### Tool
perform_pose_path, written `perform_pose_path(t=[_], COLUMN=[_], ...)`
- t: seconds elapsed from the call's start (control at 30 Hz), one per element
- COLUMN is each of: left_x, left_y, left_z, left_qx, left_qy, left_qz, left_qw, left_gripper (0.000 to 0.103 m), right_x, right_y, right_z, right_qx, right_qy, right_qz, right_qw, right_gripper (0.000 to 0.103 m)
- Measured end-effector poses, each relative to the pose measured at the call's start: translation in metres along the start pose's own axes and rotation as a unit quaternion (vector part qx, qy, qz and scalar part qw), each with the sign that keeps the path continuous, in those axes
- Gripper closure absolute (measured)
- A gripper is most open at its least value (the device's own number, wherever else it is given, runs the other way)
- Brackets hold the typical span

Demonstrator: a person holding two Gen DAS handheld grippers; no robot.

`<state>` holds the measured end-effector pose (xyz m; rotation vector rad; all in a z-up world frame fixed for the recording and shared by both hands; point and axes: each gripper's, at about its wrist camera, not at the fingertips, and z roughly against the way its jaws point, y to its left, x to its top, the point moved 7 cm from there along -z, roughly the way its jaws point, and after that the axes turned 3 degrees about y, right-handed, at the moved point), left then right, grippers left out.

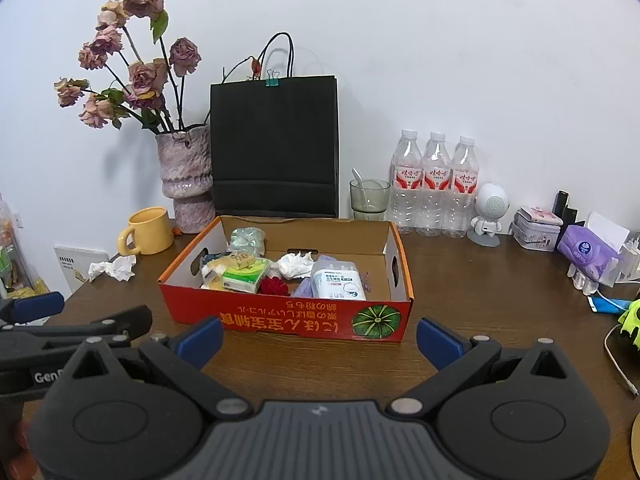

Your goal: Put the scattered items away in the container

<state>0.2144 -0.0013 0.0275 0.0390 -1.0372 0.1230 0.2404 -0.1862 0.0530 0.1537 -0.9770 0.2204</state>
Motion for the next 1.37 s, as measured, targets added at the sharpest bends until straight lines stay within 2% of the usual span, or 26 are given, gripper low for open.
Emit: perform_pose_path(t=[1.37], left_x=[-0.0041], left_y=[0.0023], left_z=[-0.0006], left_qx=[0.007], left_qy=[-0.007], left_qz=[-0.001], left_qw=[0.9999], left_gripper=[0.000], right_x=[-0.0030], right_y=[0.0012], right_z=[0.0002], right_qx=[0.002], right_qy=[0.001], right_qz=[0.000], right_qw=[1.000], right_gripper=[0.000])
